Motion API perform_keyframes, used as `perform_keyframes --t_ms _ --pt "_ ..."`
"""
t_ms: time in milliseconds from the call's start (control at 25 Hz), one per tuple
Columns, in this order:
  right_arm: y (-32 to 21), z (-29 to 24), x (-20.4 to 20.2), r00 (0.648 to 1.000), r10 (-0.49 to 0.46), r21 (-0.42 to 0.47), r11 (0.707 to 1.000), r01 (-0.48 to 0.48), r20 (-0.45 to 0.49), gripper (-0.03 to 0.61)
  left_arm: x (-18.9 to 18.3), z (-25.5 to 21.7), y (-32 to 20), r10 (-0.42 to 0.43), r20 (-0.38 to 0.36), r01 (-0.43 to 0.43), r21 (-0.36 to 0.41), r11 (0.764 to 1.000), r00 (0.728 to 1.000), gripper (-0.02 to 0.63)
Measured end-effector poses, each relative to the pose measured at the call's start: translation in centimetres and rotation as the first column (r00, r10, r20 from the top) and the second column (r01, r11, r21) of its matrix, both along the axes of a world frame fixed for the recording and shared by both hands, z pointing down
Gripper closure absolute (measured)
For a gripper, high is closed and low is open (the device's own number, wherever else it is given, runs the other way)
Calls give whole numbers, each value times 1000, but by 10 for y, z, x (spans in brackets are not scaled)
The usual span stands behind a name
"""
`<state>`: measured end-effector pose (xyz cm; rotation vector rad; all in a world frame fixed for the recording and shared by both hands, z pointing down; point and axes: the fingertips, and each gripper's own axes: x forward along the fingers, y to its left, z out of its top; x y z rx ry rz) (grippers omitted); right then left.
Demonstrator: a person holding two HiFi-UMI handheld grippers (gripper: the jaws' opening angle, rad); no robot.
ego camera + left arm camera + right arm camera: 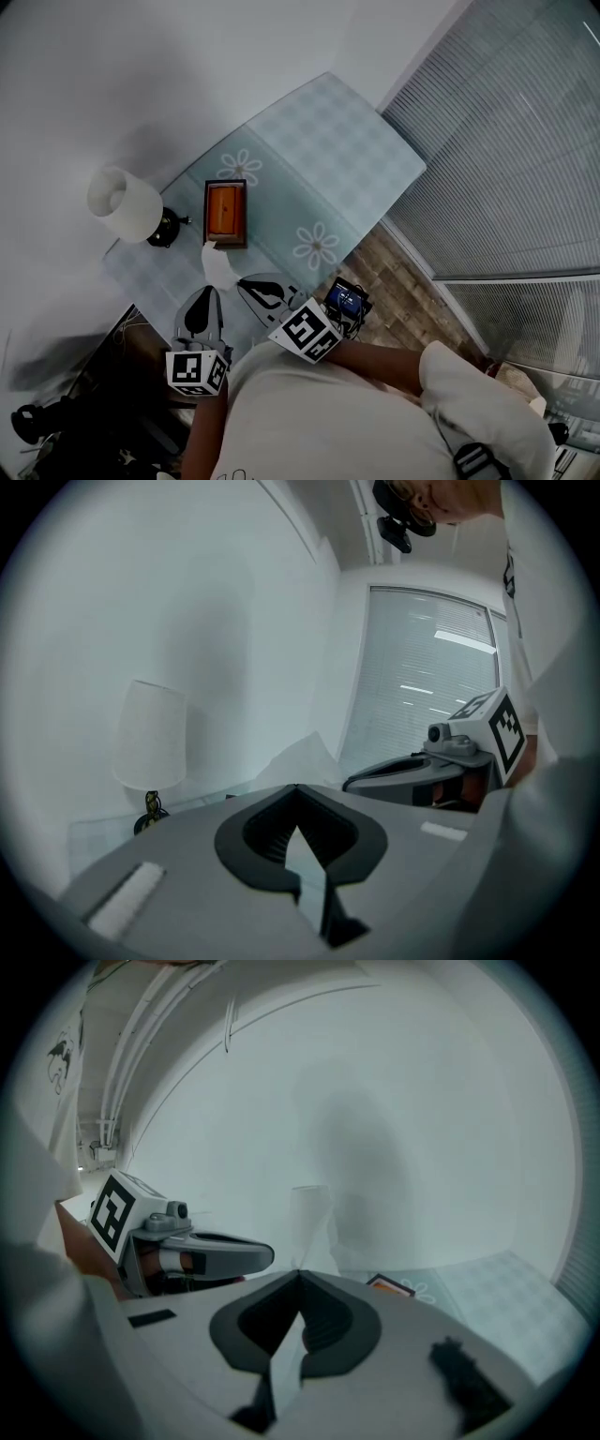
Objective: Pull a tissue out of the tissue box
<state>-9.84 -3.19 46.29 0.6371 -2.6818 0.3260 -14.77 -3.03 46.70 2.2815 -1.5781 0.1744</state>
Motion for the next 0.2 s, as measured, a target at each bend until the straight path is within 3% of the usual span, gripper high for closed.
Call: perform_keyframes --t_ms 200 --pt "2 2 -1 1000 2 -8 1000 -2 -2 563 2 0 1 11 -1 -11 -1 1000 1000 607"
